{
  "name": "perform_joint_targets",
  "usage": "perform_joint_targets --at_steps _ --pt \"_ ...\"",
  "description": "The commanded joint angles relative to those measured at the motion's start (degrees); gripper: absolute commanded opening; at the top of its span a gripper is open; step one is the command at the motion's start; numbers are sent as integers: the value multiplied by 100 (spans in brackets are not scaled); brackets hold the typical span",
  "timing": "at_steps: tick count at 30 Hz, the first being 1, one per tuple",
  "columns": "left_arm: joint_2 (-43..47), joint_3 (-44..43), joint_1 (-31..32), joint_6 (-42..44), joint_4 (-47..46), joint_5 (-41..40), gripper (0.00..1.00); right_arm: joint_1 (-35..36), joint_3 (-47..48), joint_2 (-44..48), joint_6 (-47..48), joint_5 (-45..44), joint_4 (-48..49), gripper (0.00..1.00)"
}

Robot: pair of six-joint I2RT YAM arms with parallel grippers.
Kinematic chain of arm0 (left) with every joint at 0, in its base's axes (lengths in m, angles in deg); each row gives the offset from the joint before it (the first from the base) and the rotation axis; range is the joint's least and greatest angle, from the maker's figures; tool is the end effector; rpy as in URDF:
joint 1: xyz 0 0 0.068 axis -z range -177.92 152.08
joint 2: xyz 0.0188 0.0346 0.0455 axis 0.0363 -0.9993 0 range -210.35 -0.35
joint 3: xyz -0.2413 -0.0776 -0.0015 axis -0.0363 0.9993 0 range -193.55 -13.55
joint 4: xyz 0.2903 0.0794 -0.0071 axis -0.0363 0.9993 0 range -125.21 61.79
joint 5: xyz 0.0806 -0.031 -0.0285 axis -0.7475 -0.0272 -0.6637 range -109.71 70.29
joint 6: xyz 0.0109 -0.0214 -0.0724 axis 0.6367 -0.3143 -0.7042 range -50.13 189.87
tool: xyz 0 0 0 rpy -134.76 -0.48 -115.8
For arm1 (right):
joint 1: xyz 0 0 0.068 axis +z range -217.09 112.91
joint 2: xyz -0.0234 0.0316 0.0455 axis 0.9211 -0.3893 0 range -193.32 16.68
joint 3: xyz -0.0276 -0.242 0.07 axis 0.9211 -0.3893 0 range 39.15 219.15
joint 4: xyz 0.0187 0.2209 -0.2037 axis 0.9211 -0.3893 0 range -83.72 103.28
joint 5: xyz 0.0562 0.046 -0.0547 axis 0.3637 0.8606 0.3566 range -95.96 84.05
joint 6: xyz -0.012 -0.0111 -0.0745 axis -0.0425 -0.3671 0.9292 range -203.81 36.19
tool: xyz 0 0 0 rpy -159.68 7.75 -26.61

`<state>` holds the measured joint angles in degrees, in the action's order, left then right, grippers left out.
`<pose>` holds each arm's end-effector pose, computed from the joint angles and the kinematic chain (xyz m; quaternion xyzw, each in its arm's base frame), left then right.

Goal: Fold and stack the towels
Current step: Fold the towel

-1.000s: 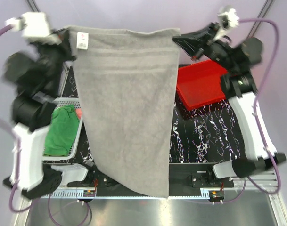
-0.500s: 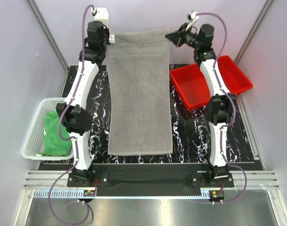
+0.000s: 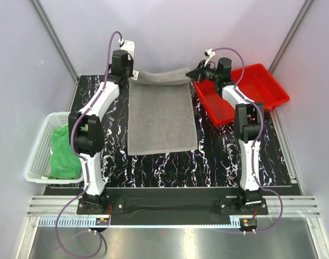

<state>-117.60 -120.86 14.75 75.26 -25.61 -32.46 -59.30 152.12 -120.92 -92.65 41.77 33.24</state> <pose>0.5435 -0.1075 0.2941 0.0642 0.8118 0.0541 0.5778 0.5910 0.1291 0.2034 -0.2680 0.6749 0.3840 0.5703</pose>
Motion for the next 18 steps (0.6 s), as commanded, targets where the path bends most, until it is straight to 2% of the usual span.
perform_joint_targets --at_steps 1,4,7,13,18 --pt "921 384 -19 -196 -170 291 0 -32 -596 1014 366 228 218 0" --pt "1413 1173 -27 -406 -274 326 0 -32 -1274 1418 260 211 262 0" --pt "1644 1510 -19 -521 -5 344 0 -32 -1698 1840 391 229 105 0" --pt "1942 1853 -10 -943 735 748 0 -32 -2611 2597 717 62 -905 0" --pt "2609 2881 43 -1162 736 836 0 -6 -3342 3089 647 17 -977 0"
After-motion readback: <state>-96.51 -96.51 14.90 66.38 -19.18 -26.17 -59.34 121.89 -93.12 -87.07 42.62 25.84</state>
